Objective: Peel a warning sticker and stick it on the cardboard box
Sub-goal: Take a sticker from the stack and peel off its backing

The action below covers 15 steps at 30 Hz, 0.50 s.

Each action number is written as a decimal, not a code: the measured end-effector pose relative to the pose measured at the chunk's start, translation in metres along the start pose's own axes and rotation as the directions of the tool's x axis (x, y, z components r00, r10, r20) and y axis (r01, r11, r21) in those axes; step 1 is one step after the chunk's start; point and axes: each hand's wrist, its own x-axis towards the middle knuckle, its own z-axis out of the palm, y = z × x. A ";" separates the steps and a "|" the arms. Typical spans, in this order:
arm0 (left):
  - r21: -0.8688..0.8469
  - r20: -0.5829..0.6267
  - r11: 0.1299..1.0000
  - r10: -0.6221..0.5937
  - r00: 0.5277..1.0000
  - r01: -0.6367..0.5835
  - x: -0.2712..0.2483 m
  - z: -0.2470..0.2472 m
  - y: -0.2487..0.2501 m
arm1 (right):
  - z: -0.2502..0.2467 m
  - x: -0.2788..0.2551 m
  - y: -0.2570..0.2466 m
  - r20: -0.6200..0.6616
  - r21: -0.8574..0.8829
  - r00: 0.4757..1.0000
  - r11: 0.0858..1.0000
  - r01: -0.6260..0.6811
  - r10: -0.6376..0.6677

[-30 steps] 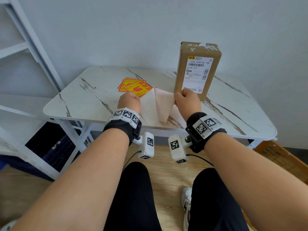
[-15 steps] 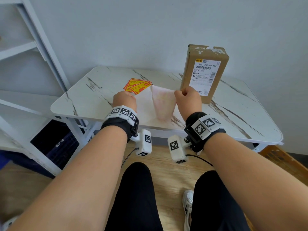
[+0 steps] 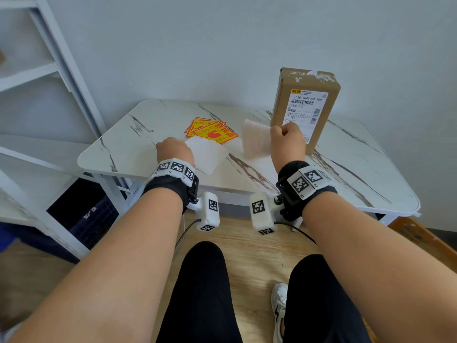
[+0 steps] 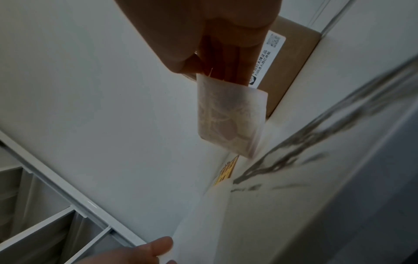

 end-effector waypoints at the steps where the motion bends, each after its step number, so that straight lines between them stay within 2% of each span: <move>1: 0.099 -0.014 0.992 0.083 0.996 -0.081 -0.004 -0.001 0.002 | 0.001 -0.001 -0.001 0.005 0.005 1.000 1.000 0.004 -0.004; 3: 0.138 -0.032 0.985 0.112 0.993 -0.106 0.006 0.001 0.001 | 0.002 -0.002 -0.004 0.008 0.024 1.000 1.000 0.007 -0.008; 5: 0.109 -0.015 0.994 -0.015 1.000 0.017 0.026 0.000 -0.005 | 0.003 -0.002 -0.006 0.004 0.049 1.000 0.999 0.009 -0.009; 8: 0.374 0.030 0.922 0.099 0.995 -0.103 0.029 -0.006 -0.007 | 0.004 -0.001 -0.007 -0.001 0.078 1.000 0.997 0.005 -0.005; 10: 0.409 0.024 0.906 0.108 0.994 -0.109 0.023 -0.011 -0.006 | 0.004 -0.001 -0.008 0.002 0.069 1.000 0.998 0.011 -0.011; 15: 0.362 -0.010 0.926 0.121 0.993 -0.109 0.021 -0.007 -0.004 | 0.007 -0.003 -0.009 -0.005 0.062 1.000 0.998 0.014 -0.014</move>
